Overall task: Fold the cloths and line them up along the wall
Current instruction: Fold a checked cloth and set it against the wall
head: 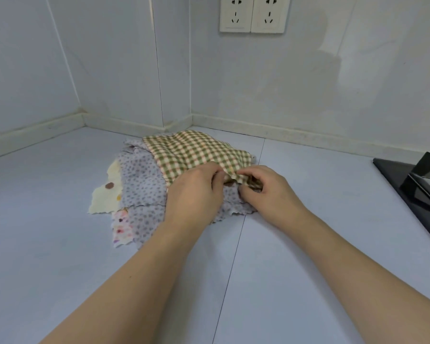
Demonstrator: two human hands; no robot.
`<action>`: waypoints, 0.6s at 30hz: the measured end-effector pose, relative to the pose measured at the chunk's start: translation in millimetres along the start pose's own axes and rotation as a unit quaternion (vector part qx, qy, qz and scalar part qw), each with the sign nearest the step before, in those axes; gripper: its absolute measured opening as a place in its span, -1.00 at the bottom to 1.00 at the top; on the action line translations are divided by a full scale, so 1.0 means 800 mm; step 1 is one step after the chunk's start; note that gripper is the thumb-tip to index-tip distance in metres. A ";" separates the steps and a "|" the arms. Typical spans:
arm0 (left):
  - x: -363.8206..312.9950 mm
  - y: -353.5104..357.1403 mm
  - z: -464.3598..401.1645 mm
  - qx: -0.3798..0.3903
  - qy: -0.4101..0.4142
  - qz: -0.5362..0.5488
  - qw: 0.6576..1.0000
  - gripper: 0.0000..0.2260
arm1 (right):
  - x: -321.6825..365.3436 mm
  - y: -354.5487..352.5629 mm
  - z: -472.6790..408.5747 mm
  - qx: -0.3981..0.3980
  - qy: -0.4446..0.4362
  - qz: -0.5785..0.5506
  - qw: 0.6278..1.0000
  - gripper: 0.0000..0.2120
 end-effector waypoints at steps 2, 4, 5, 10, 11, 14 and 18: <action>-0.001 0.000 0.000 0.002 -0.001 -0.004 1.000 -0.79 | 0.003 -0.008 0.002 -0.043 -0.010 0.013 0.999 -0.75; -0.006 -0.003 -0.004 -0.006 0.016 -0.022 1.000 -0.77 | 0.007 -0.020 0.003 -0.103 -0.021 0.046 0.993 -0.74; -0.011 -0.008 -0.003 -0.010 0.030 -0.034 0.999 -0.78 | 0.012 -0.026 0.009 -0.131 -0.030 0.061 0.989 -0.74; -0.042 -0.060 -0.012 -0.020 0.049 -0.117 0.992 -0.83 | 0.041 -0.065 0.033 -0.191 -0.057 0.072 0.977 -0.78; -0.051 -0.077 -0.020 -0.024 0.045 -0.126 0.991 -0.84 | 0.053 -0.078 0.038 -0.196 -0.064 0.066 0.976 -0.80; -0.087 -0.126 -0.047 -0.021 0.039 -0.142 0.989 -0.82 | 0.091 -0.142 0.052 -0.229 -0.085 0.043 0.969 -0.80; -0.142 -0.175 -0.062 -0.020 0.042 -0.131 0.990 -0.81 | 0.130 -0.238 0.083 -0.235 -0.085 0.024 0.968 -0.77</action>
Point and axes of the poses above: each hand's wrist, its own z-axis away from the middle knuckle, its own y-axis out of the palm, x = y × z, the point moved 8 cm from there along -z, towards the middle knuckle, and after that the axes turned 8 degrees about y, right-handed, at the moved point
